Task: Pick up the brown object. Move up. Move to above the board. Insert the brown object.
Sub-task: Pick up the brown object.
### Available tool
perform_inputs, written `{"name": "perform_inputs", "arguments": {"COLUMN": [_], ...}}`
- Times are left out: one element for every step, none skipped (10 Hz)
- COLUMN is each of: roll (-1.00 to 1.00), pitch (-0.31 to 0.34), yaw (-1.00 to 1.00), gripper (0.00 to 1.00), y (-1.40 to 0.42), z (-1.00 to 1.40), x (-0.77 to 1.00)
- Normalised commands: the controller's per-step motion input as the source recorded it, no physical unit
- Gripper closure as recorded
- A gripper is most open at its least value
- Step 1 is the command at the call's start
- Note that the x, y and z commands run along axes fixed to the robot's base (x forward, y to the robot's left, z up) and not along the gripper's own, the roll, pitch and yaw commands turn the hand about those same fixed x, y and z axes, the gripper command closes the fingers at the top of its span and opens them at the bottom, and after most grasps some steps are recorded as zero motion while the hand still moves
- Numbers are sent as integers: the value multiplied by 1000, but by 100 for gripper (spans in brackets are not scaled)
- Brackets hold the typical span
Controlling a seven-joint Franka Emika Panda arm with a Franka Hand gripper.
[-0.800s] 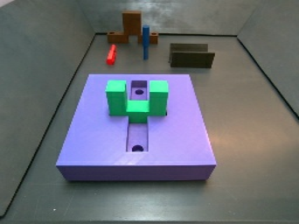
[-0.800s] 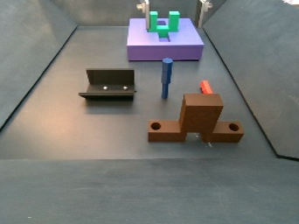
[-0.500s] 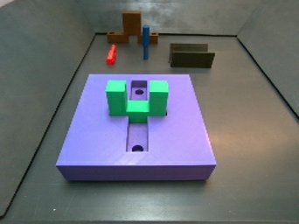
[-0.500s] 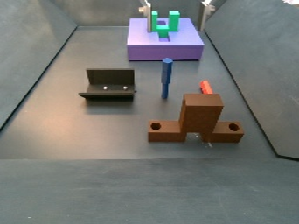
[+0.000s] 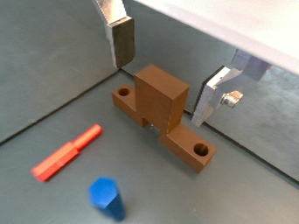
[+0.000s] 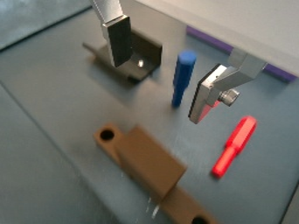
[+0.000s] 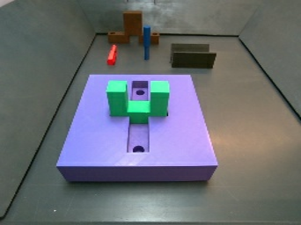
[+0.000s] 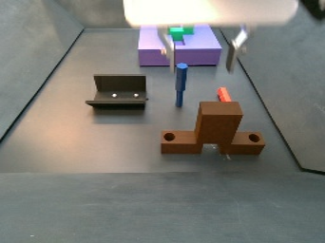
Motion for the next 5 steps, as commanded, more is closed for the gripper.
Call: {"name": "perform_inputs", "arguments": {"roll": [64, 0, -97, -123, -34], "pitch": [-20, 0, -1, -13, 0], "yaw": [-97, -143, -54, 0, 14], "gripper": [0, 0, 0, 0, 0], "y": [366, 429, 331, 0, -46], "z": [-571, -417, -146, 211, 137], "x": [-94, -117, -217, -134, 0]}}
